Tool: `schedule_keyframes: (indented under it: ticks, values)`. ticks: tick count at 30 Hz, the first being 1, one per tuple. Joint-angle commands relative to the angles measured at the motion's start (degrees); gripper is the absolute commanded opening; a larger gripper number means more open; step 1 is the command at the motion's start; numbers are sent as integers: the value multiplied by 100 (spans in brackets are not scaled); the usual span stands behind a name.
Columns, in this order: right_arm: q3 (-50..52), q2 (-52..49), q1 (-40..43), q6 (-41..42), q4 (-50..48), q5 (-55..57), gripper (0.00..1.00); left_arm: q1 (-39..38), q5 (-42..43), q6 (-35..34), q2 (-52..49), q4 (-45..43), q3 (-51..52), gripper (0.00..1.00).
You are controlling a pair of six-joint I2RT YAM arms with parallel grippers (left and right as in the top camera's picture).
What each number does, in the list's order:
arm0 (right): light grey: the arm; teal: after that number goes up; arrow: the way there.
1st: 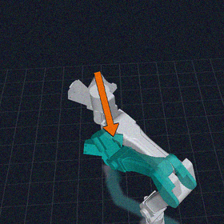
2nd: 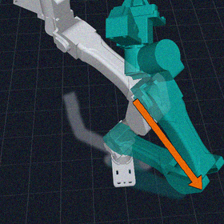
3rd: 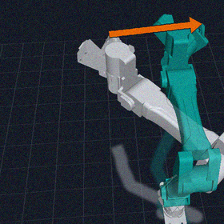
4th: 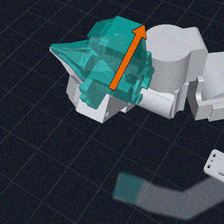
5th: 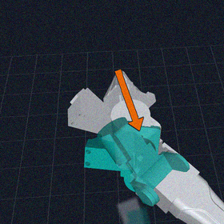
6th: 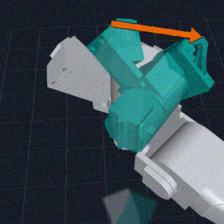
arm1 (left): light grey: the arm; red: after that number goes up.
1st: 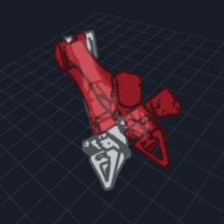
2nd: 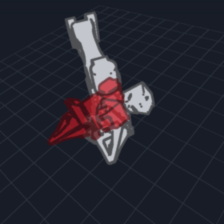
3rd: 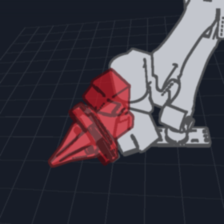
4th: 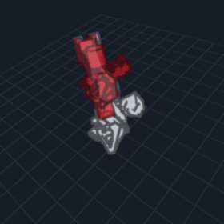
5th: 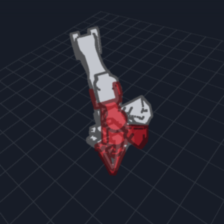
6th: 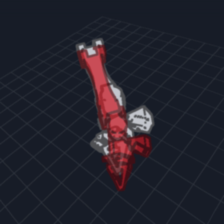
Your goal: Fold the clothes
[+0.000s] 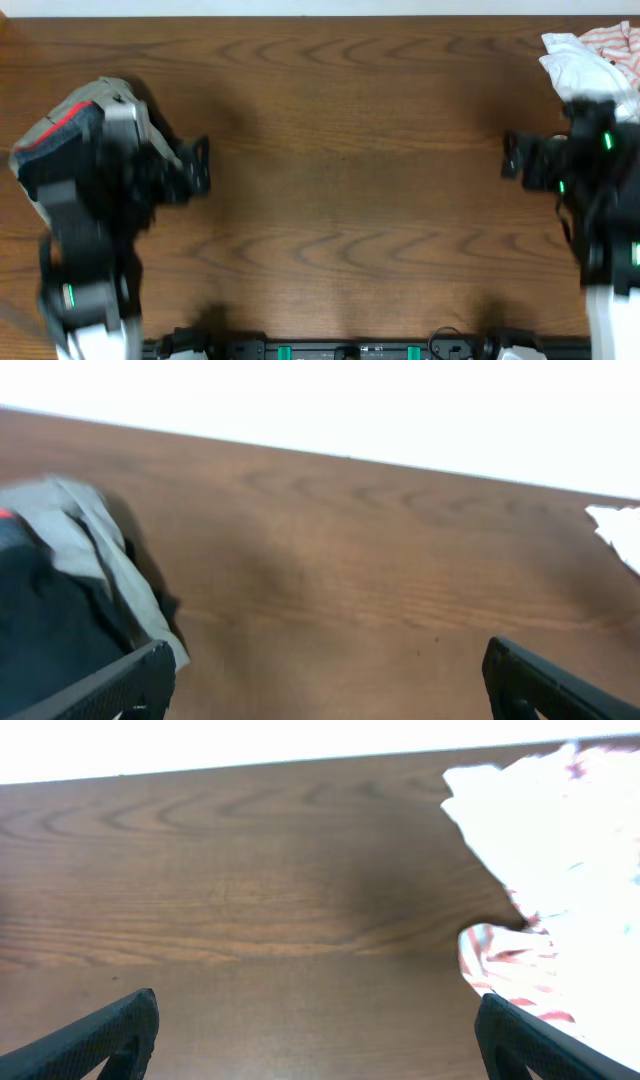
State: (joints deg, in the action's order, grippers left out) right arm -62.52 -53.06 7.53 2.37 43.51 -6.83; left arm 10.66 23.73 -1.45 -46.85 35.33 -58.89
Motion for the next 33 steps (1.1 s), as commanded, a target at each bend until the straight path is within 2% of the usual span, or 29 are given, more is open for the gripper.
schedule_keyframes:
  ticks: [1, 3, 8, 20, 27, 33]
  values:
    - [713, 942, -63, 103, -50, 103, 99, -24, -44, 81, 1062, -293, 807, 98]
    - [1029, 1447, -63, 101, -153, 83, 99, -24, -42, 79, 1526, -461, 1093, 98]
    - [1303, 2168, -63, 101, 361, 83, 99, -24, -42, 81, 2144, 258, 1198, 98]
    - [1305, 2284, -63, 101, 2380, 83, 99, -24, -42, 79, 2188, 1626, 1198, 98]
    - [1309, 2302, -63, 52, 2400, 111, 99, -24, -44, 79, 2188, 1823, 1198, 98]
    - [1633, 3086, -72, -118, 1996, 170, 99, -24, -42, 81, 2188, 1823, 1198, 98]
